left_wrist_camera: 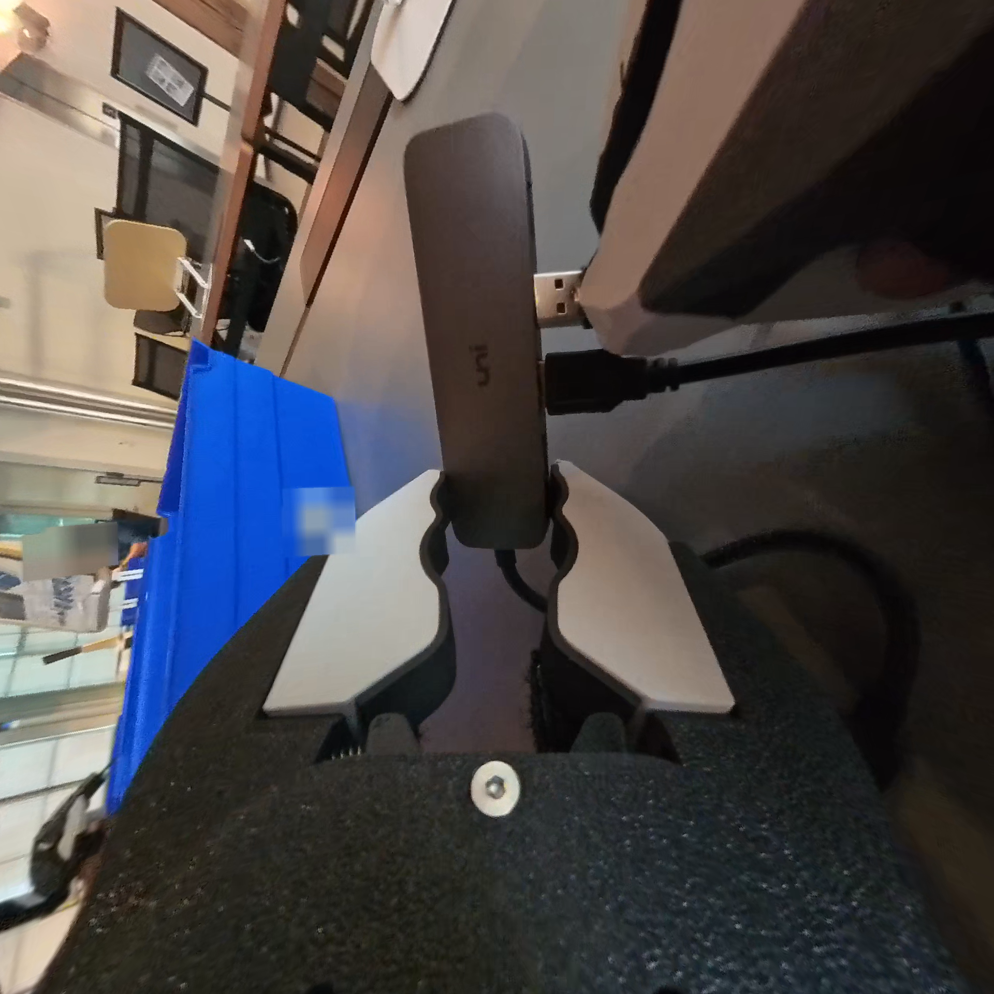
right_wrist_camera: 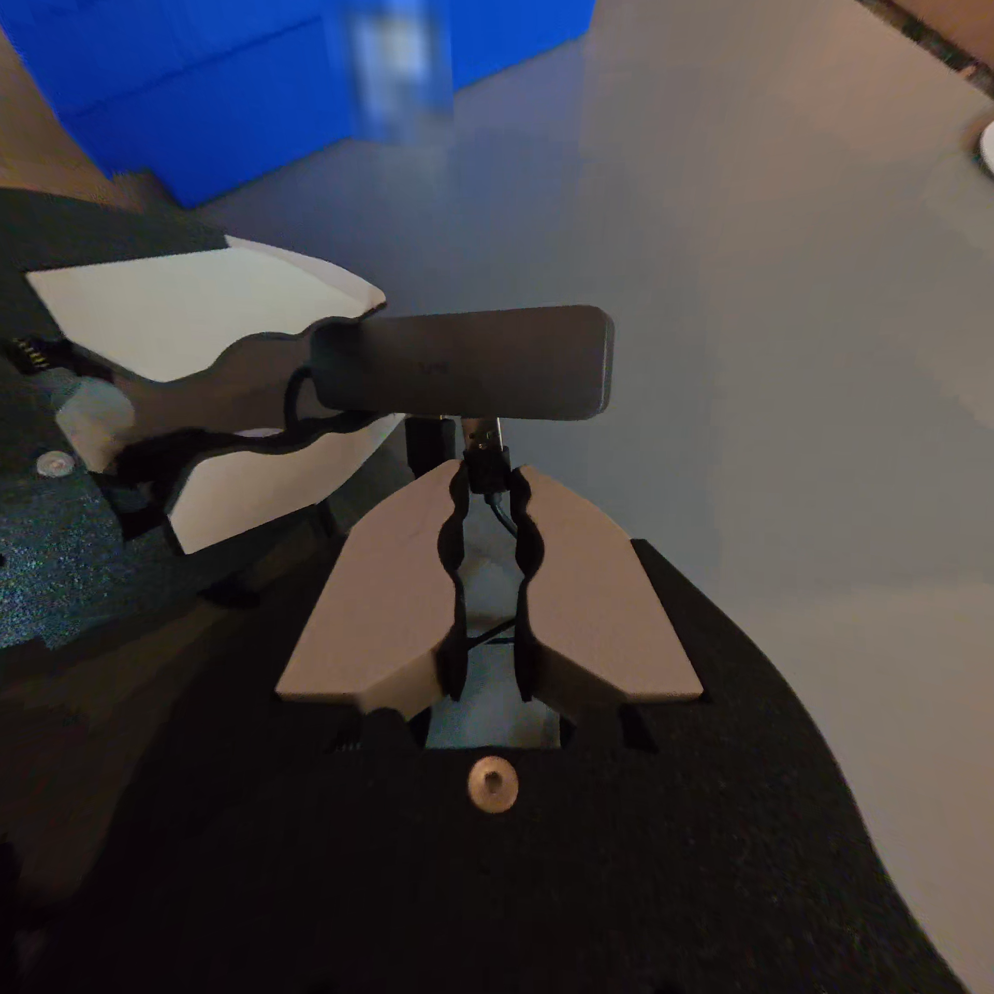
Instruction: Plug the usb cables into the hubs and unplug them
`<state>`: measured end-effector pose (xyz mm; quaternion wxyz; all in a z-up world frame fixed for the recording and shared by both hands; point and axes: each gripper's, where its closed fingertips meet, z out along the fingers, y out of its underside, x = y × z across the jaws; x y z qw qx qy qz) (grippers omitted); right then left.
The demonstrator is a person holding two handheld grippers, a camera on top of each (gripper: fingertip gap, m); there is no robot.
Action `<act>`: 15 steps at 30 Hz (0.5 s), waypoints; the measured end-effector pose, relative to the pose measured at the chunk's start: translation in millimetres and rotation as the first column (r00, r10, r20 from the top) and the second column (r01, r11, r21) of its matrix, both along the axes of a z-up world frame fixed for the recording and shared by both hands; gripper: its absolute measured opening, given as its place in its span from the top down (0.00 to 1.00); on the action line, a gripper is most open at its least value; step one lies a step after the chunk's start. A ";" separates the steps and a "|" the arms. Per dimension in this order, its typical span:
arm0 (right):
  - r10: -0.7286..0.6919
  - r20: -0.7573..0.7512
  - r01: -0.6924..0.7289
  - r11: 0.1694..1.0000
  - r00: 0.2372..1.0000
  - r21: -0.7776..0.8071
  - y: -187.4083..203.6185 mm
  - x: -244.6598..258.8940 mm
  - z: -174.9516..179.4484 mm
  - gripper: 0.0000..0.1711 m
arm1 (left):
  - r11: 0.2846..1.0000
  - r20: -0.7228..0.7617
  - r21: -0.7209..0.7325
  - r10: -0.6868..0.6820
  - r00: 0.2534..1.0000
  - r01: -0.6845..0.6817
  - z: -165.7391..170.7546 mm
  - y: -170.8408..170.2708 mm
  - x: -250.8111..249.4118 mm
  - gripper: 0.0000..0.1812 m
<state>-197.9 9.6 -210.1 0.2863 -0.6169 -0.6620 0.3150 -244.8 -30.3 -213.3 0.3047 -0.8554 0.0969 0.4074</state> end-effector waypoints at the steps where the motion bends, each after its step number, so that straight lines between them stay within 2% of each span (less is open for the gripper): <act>1: 0.000 0.024 0.000 1.000 1.000 0.017 1.4 0.8 -2.5 0.92 | 1.000 -0.005 -0.014 0.005 1.000 -0.005 -1.2 0.7 0.2 0.81; 3: 0.007 0.051 -0.010 0.999 0.999 0.054 3.7 0.9 -4.7 0.92 | 1.000 0.028 0.000 0.008 1.000 -0.008 -3.8 3.3 0.5 0.81; 6: 0.028 0.070 -0.029 0.999 0.997 0.015 3.4 1.9 -6.7 0.92 | 0.999 0.139 0.031 0.026 0.990 -0.030 -4.8 3.4 -2.6 0.81; 10: -0.027 0.074 0.027 1.000 0.997 0.000 18.6 3.5 -7.0 0.92 | 0.997 0.172 0.024 0.074 0.982 -0.079 -4.6 -2.4 -17.3 0.81; 15: -0.045 0.087 0.041 0.998 0.995 0.049 23.9 -8.1 -6.3 0.92 | 0.997 0.176 0.022 0.069 0.982 -0.074 -8.4 -0.1 -14.1 0.81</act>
